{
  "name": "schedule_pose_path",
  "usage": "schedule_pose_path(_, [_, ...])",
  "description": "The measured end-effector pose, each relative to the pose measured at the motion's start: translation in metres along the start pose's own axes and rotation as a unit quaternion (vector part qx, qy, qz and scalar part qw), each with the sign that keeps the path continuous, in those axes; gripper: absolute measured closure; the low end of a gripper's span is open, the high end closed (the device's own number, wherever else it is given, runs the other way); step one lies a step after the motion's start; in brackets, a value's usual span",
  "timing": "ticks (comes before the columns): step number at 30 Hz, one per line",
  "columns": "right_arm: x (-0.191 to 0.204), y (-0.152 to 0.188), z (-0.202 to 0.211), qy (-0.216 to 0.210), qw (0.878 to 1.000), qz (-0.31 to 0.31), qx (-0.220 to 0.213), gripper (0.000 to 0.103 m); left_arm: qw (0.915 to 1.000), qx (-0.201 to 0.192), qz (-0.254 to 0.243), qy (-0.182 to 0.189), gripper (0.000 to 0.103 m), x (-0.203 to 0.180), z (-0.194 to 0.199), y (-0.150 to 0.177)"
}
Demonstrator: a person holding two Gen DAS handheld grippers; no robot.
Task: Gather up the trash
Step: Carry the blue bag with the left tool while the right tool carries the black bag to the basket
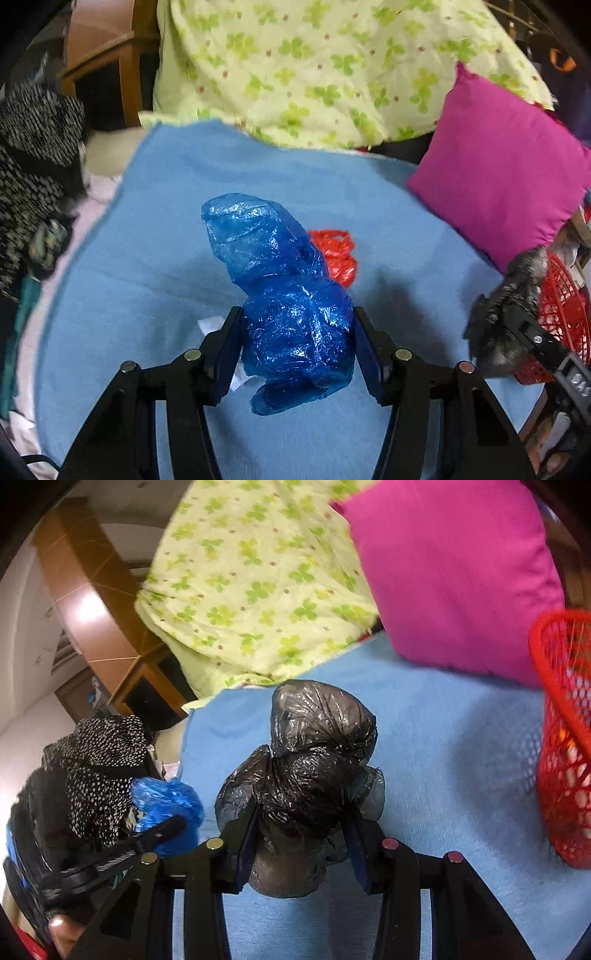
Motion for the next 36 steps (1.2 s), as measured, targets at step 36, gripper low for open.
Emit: schedule_pose_path(36, [-0.016, 0.003, 0.162, -0.01, 0.991, 0.007, -0.134, 0.057, 0.9783, -0.136, -0.154, -0.031, 0.043, -0.126, 0.125, 0.011])
Point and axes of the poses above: each gripper's, at about its wrist camera, not at the fingertips, and z roughly against the way its jaws point, x to its left, y to its underside, the point moved 6 cm from there along -z, roughly the way its jaws point, and after that the axes turned 3 degrees about -x, right-handed, at the moved point
